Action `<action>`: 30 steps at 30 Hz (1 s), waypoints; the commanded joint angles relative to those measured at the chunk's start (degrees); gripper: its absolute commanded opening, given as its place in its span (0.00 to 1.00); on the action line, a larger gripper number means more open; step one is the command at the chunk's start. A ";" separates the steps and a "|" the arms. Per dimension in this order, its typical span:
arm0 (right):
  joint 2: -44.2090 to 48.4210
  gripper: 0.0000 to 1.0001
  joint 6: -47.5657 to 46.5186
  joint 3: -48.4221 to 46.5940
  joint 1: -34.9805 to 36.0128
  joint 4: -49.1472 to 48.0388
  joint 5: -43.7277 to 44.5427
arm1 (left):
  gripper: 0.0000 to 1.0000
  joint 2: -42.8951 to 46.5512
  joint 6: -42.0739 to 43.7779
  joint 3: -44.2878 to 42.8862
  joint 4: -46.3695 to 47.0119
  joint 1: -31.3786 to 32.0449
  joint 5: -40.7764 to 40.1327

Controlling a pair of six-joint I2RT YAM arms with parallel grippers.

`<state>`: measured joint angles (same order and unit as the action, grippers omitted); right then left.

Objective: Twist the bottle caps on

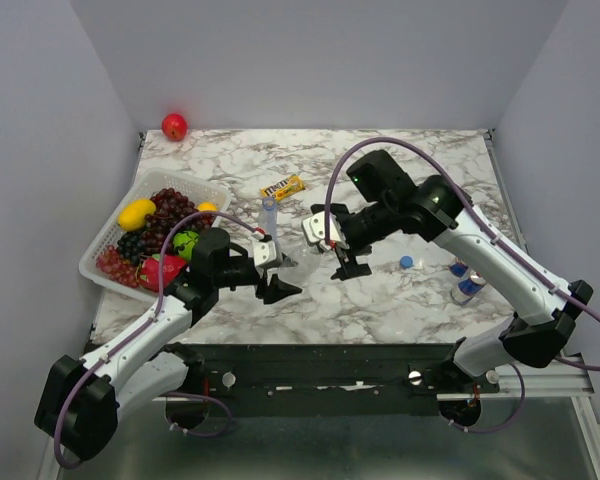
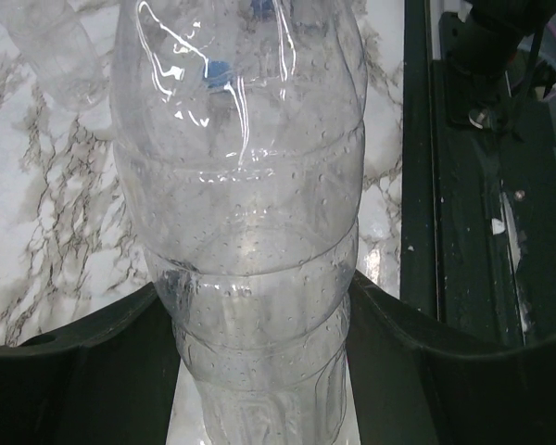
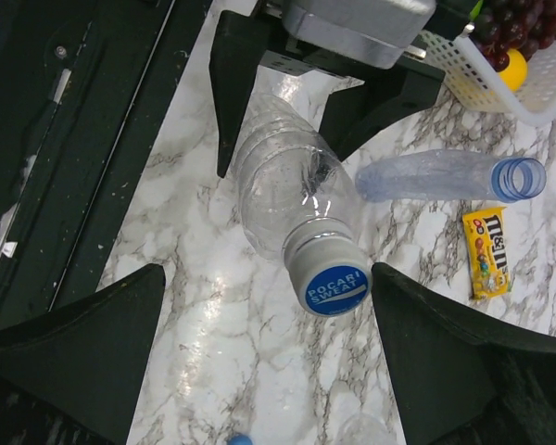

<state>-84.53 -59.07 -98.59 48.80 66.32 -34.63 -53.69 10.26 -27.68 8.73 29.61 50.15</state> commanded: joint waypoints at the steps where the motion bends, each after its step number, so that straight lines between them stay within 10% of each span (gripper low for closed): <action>1: 1.74 0.99 -0.26 1.64 0.34 -0.32 -1.31 | 0.00 -0.01 -6.92 1.22 7.08 -0.60 0.30; 30: -0.98 0.99 18.63 2.44 0.34 -0.32 7.47 | 0.00 2.54 -14.14 3.78 14.39 -5.79 -1.37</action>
<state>-84.29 -45.60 -96.14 48.73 61.25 -27.62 -52.80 -3.49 -23.53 20.60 25.32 51.09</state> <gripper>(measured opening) 0.992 0.695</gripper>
